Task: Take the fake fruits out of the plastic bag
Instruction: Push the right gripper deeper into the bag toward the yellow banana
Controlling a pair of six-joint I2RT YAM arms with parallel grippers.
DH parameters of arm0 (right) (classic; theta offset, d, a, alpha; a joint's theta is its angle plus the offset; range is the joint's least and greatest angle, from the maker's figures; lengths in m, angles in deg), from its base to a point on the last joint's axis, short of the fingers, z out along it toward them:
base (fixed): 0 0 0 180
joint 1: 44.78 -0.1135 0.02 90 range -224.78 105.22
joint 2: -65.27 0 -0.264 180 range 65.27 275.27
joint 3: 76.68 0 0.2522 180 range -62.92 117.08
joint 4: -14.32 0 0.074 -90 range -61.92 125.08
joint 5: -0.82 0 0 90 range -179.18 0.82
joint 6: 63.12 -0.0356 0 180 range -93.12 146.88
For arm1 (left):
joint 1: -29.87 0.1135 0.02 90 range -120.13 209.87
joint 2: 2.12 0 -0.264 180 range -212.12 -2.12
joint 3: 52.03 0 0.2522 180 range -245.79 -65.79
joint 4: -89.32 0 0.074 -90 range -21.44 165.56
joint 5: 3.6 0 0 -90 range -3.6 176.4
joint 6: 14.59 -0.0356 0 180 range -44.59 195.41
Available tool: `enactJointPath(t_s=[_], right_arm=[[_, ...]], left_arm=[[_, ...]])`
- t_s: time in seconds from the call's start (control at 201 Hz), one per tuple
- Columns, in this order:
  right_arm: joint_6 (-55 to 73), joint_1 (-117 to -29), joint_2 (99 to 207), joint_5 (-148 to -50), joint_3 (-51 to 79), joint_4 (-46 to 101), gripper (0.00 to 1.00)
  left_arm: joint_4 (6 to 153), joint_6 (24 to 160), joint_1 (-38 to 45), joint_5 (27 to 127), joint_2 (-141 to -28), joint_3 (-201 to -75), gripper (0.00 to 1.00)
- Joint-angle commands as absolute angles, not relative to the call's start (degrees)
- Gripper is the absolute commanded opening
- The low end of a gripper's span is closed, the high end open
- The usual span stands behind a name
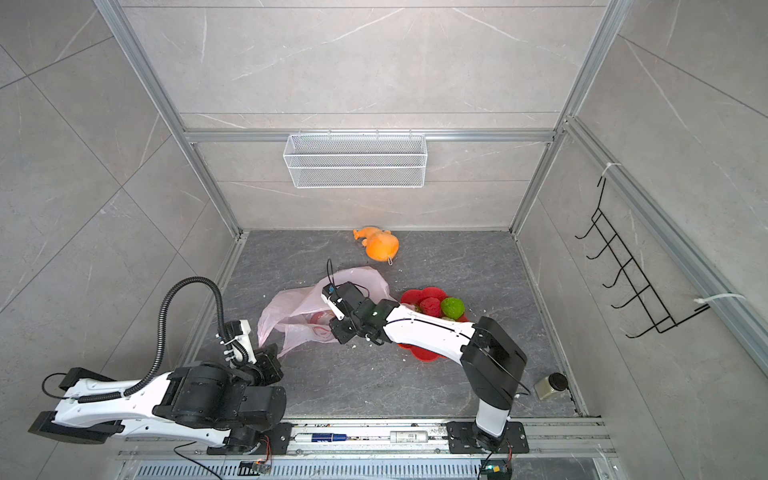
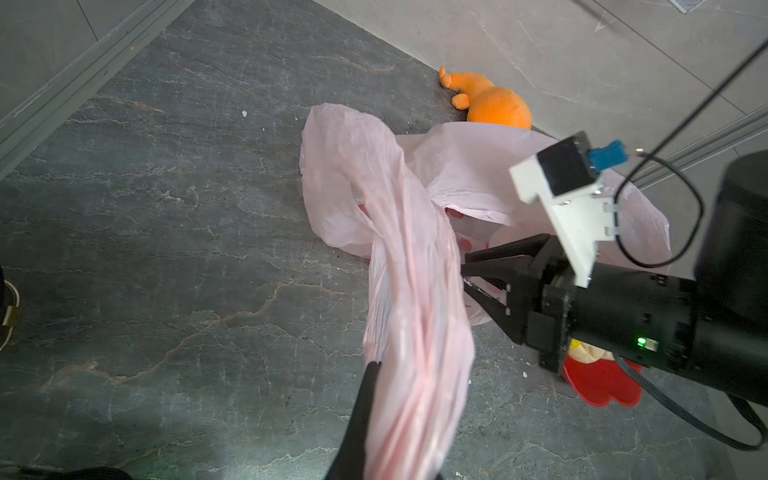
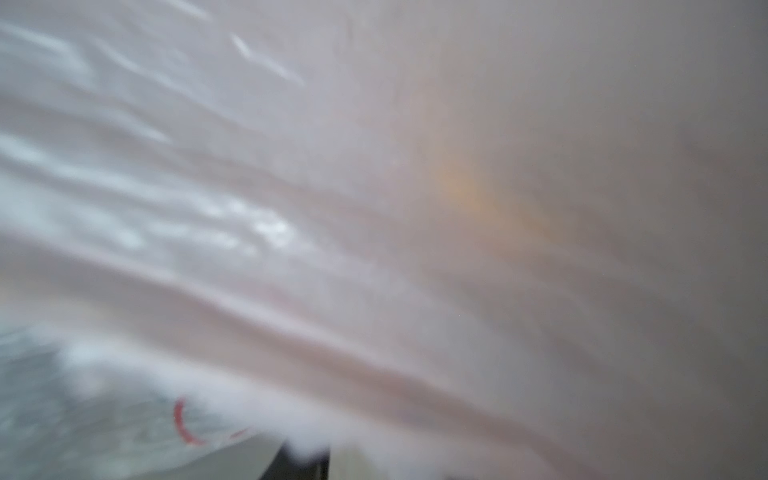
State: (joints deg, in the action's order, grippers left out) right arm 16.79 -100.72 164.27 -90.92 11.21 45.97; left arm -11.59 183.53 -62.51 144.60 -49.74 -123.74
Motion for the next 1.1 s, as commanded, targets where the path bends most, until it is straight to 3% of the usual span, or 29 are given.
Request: enactJointPath(t_s=[0.0,0.184,0.747,1.095], right_arm=[[23.23,-101.47,159.61,-91.55,9.64,45.44,0.26],[30.69,-102.57,159.5,-92.65,9.34,47.38,0.0],[49.11,-106.7,165.28,-79.12,14.67,54.0,0.0],[53.38,-107.44,171.85,-75.27,22.06,59.38,0.0]], left_arm=[[-19.07,184.84,-62.77,147.09,-49.38,-125.42,0.0],[-17.98,182.47,-62.82,147.85,-50.2,-126.94,0.0],[-13.41,175.93,-62.77,147.42,-50.85,-129.11,0.0],[-5.87,165.28,-62.83,143.63,-50.23,-128.11,0.0]])
